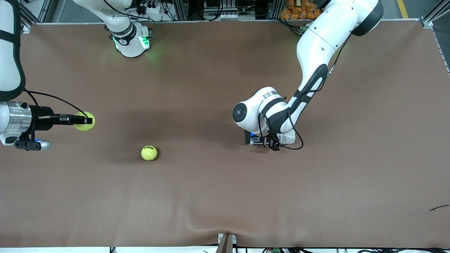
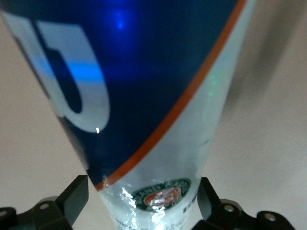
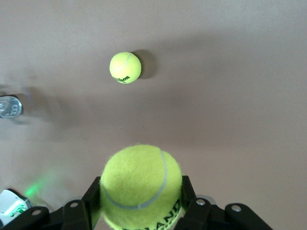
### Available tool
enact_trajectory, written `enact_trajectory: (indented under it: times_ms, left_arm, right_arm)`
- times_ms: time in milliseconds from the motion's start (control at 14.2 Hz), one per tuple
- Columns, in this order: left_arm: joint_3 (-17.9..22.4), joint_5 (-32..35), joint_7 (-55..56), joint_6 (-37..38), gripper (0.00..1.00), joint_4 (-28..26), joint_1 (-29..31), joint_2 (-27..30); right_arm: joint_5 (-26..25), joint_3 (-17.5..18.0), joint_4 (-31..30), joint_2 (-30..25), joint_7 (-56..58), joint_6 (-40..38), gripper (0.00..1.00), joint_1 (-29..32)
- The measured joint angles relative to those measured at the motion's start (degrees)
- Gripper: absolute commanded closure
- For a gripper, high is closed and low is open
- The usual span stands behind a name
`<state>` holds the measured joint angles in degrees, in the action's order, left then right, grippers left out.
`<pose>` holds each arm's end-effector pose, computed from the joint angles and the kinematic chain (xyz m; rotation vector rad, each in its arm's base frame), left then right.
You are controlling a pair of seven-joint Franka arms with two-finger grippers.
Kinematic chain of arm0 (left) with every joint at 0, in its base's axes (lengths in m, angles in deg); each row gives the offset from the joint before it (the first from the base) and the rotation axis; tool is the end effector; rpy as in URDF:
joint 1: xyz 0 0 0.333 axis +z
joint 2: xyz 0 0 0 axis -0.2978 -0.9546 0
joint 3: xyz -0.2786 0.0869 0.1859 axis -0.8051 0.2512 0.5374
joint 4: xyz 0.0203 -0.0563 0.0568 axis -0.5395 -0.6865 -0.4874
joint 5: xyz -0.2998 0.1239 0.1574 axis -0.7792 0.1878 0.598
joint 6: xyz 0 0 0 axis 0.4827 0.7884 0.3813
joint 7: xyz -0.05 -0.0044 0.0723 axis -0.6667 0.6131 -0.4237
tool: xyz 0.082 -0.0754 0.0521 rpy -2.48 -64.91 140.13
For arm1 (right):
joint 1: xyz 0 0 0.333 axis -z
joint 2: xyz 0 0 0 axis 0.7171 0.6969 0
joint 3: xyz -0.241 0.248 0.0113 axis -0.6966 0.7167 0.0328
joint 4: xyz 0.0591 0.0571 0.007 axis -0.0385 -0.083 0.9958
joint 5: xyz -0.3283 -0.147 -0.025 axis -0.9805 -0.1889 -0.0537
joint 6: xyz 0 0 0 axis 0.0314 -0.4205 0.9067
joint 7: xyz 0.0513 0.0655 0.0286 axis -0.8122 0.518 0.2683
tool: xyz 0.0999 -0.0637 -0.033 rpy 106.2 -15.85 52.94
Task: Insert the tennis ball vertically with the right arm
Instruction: 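Lift the ball with the right gripper while the left gripper holds the can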
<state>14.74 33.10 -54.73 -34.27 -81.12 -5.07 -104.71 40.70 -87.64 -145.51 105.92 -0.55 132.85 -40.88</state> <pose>0.5457 -0.3619 0.2014 -1.8624 1.8903 0.5748 0.5872 -0.0289 0.4784 -2.7334 0.1677 0.4472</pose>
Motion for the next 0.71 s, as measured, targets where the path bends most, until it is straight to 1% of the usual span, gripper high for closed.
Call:
enact_trajectory:
  times_ms: [282, 494, 706]
  left_arm:
    - [0.0, 0.0, 0.5, 0.0, 0.00, 0.0, 0.0, -0.5]
    - [0.0, 0.0, 0.5, 0.0, 0.00, 0.0, 0.0, -0.5]
    - [0.0, 0.0, 0.5, 0.0, 0.06, 0.0, 0.0, -0.6]
  right_arm:
    - [2.9, 0.0, 0.0, 0.0, -3.0, -1.1, 0.97, -0.1]
    - [3.4, 0.1, 0.0, 0.0, -5.1, -1.4, 0.97, -0.3]
    - [3.6, 0.1, 0.0, 0.0, -6.3, -1.7, 0.97, -0.7]
